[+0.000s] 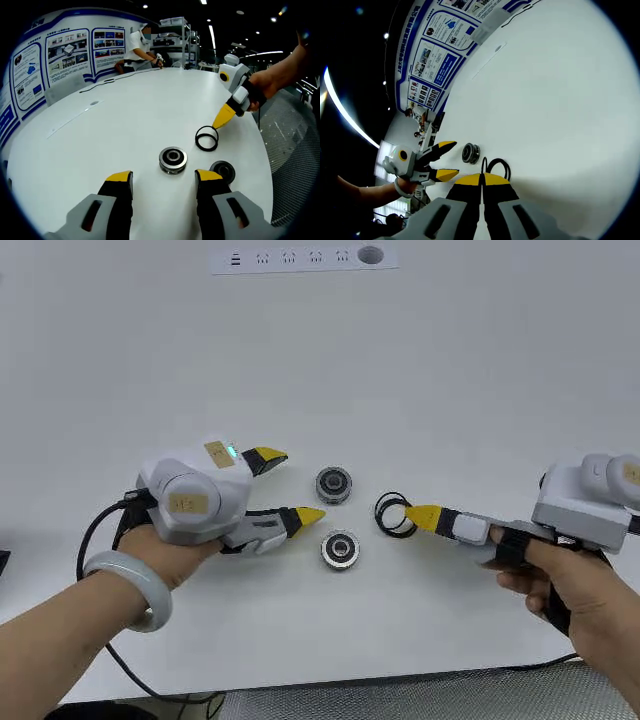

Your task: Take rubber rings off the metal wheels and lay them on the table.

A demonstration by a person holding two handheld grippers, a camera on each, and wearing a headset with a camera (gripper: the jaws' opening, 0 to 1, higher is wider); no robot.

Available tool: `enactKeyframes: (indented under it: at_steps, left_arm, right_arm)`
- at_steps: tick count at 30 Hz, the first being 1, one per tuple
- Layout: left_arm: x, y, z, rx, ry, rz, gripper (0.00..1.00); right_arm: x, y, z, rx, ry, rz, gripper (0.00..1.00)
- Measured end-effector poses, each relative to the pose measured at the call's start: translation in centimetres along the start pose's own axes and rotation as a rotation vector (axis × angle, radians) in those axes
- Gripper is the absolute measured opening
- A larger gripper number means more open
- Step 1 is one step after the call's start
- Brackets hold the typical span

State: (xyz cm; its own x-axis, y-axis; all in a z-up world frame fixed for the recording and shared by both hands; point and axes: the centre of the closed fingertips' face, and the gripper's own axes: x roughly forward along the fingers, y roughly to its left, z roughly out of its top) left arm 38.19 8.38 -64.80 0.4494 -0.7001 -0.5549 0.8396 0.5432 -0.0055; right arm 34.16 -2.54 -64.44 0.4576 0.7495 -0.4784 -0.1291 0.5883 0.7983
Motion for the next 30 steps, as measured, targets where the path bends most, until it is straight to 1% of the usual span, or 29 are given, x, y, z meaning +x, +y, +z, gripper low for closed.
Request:
enactKeyframes:
  at_steps: [2, 7, 12, 13, 19, 21, 23, 26, 30]
  left_arm:
    - [-0.01, 0.04, -0.08, 0.000, 0.003, 0.001, 0.51]
    - [-0.10, 0.11, -0.18, -0.002, 0.005, 0.004, 0.51]
    - [-0.16, 0.19, -0.21, 0.000, 0.008, 0.007, 0.51]
    - [-0.16, 0.18, -0.21, -0.003, 0.007, 0.006, 0.51]
    - [-0.23, 0.23, -0.21, -0.002, 0.006, 0.006, 0.51]
    - [-0.31, 0.22, -0.12, -0.001, 0.003, 0.006, 0.51]
    - [-0.40, 0.23, -0.12, -0.001, 0.004, 0.006, 0.51]
    - [-0.62, 0.26, -0.12, 0.000, 0.004, 0.010, 0.51]
    - [-0.97, 0.18, -0.25, 0.001, 0.004, 0.010, 0.51]
  right_arm:
    - [-0.03, -0.21, -0.08, -0.003, 0.003, -0.009, 0.02]
    - [-0.03, -0.72, -0.13, -0.037, 0.008, -0.034, 0.02]
    - [0.11, -0.94, -0.26, -0.089, 0.030, -0.058, 0.03]
    - [0.09, -1.04, -0.27, -0.115, 0.036, -0.068, 0.04]
    - [0.12, -0.82, -0.48, -0.177, 0.060, -0.080, 0.08]
    - [0.09, -0.85, -0.49, -0.214, 0.067, -0.091, 0.09]
    - [0.11, -0.88, -0.59, -0.224, 0.075, -0.094, 0.11]
    - [0.05, -0.78, -0.49, -0.241, 0.071, -0.093, 0.14]
    - [-0.20, -1.07, -0.30, -0.266, 0.063, -0.108, 0.19]
